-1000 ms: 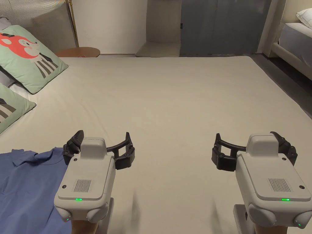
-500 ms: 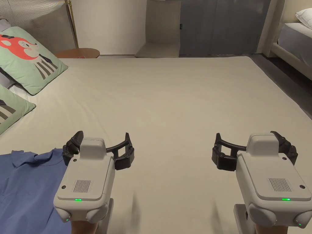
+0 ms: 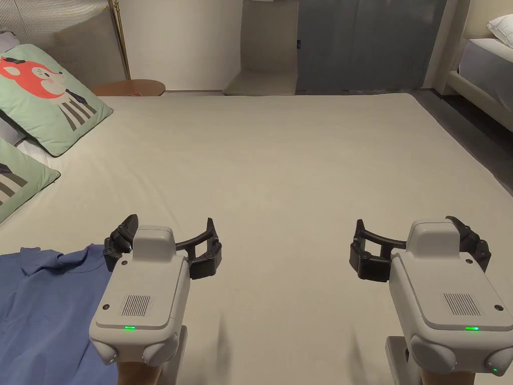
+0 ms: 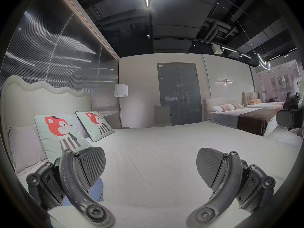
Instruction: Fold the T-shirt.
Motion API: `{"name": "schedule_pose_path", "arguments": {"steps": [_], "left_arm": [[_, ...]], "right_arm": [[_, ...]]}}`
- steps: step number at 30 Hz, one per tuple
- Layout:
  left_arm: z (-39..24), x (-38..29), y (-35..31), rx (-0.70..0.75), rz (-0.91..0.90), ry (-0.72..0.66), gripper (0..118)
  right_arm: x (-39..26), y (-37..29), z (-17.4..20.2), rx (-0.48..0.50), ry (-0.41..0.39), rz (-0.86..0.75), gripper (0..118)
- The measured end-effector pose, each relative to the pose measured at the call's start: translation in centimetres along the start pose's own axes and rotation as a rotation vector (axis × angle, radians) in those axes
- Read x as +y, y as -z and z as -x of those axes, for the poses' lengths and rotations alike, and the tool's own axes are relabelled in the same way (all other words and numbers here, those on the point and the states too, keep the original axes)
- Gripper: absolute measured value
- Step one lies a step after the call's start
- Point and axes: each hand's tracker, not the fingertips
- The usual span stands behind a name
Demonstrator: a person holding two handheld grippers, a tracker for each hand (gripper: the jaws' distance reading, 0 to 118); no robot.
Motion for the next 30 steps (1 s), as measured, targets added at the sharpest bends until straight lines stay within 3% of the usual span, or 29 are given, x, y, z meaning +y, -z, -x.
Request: {"name": "schedule_pose_path", "arguments": {"steps": [4,5,6,8,9,13,21,30], "left_arm": [[0.0,0.0,0.0,-0.007,0.001,-0.003,109],[0.0,0.0,-0.1,-0.006,0.003,-0.002,105],[0.0,0.0,-0.1,-0.003,-0.002,-0.005,93],[0.2,0.1,-0.4,-0.032,-0.008,-0.029,26],[0.1,0.1,-0.3,-0.024,-0.008,-0.027,0],[0.0,0.3,-0.2,-0.034,0.012,-0.036,0],[1.9,0.1,-0.6,0.007,0.024,-0.035,0],[12.3,-0.1,-5.1,0.269,0.044,-0.016,0]], "right_arm": [[0.0,0.1,0.0,-0.001,0.0,0.001,118],[0.0,0.1,0.0,0.001,-0.004,0.009,111],[0.0,0.0,0.0,0.005,-0.003,0.007,94],[-0.1,-0.1,0.2,-0.007,-0.016,0.005,16],[0.0,0.1,0.4,-0.022,-0.034,0.021,2],[0.4,0.4,-0.6,-0.001,-0.007,0.03,1],[0.9,1.0,1.2,0.043,-0.009,0.027,1],[0.9,3.4,11.6,0.294,-0.008,0.007,1]]}}
